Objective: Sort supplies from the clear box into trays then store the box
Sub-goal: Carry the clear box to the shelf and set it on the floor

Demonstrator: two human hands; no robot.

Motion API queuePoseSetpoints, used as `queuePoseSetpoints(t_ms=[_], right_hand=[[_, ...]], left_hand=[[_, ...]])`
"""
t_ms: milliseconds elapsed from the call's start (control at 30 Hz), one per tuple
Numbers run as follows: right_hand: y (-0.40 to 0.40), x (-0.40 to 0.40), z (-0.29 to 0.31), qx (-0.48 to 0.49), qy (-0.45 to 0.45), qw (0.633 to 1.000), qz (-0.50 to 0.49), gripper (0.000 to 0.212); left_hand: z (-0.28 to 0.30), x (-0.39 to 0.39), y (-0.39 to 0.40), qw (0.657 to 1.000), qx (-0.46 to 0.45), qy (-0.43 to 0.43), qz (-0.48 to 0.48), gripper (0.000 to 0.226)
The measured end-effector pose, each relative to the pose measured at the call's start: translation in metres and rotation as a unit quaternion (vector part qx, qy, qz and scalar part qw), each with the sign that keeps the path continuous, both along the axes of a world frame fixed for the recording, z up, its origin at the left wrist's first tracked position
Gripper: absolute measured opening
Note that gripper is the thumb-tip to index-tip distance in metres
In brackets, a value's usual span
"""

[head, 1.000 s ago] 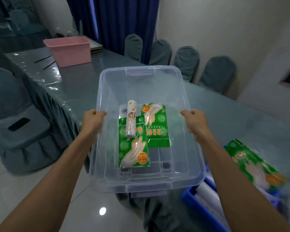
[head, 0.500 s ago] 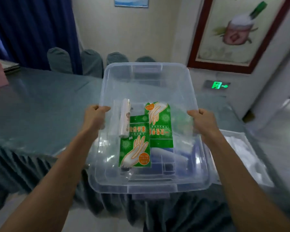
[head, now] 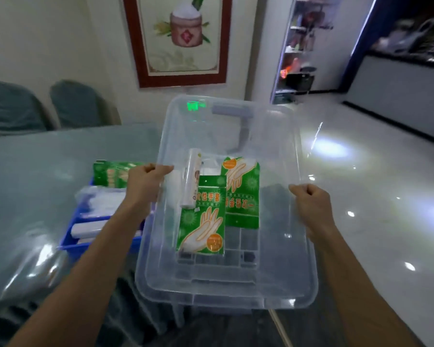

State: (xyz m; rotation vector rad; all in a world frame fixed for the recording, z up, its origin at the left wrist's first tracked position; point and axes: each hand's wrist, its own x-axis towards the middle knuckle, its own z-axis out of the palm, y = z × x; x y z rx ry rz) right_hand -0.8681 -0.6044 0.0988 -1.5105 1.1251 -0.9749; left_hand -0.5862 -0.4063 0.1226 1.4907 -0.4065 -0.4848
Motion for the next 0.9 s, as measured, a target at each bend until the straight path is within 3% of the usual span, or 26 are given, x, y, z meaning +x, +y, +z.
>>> queuePoseSetpoints(t_ms=[133, 400, 533, 900], right_hand=[[-0.047, -0.109, -0.019, 0.015, 0.000, 0.997, -0.077, 0.021], [-0.109, -0.269, -0.069, 0.060, 0.002, 0.972, -0.225, 0.019], [-0.132, -0.314, -0.096, 0.071, -0.005, 0.960, -0.271, 0.023], [-0.274, -0.383, -0.156, 0.128, 0.075, 0.926, -0.348, 0.020]], left_hand=[[-0.027, -0.084, -0.088, 0.997, 0.012, 0.015, -0.070, 0.042], [-0.072, -0.211, -0.228, 0.979, 0.065, 0.023, -0.193, 0.031], [-0.103, -0.255, -0.286, 0.968, 0.129, 0.003, -0.216, 0.041], [-0.187, -0.349, -0.476, 0.954, 0.193, 0.032, -0.228, 0.029]])
